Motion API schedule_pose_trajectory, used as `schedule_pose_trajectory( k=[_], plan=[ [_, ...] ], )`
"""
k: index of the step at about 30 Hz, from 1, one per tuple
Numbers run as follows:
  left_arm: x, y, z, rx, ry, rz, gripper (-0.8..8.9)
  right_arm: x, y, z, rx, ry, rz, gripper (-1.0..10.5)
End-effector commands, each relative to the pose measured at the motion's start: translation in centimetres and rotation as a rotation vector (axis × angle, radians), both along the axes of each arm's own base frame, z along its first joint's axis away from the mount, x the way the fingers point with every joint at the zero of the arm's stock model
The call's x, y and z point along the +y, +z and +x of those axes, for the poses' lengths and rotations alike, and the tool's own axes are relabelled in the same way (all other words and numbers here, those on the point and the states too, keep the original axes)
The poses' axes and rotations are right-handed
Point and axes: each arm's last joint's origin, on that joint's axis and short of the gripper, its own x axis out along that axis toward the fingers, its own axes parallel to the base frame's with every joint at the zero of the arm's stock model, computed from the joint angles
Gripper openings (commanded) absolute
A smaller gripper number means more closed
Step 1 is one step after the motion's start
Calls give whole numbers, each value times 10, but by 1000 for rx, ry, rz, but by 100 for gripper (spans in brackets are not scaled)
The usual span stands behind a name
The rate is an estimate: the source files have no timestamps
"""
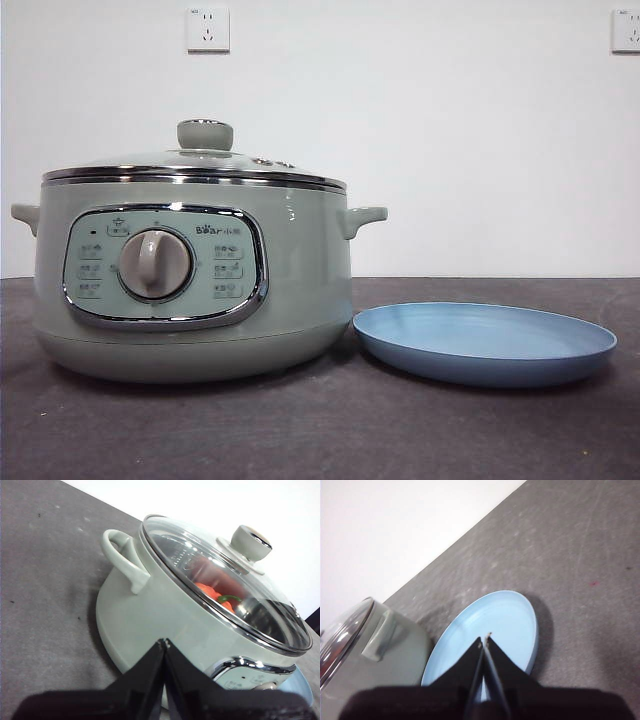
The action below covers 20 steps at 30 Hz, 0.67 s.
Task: Take the pumpkin out from the steamer,put the pumpkin in the blue plate,close the lid
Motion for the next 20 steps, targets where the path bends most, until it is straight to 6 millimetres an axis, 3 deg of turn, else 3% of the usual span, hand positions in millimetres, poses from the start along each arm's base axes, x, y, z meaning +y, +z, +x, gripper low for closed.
schedule_pose_trajectory(
  k=[1,9,20],
  plan=[
    [0,9,-2,-30,-2,-6,-8,0,4,-1,10,6,-11,-17],
    [1,51,-5,-53,42,27,-8,-1,42,-7,-30,14,-75,-17],
    [1,117,11,-49,5,190,-8,0,115,4,-65,48,-249,-17]
  ],
)
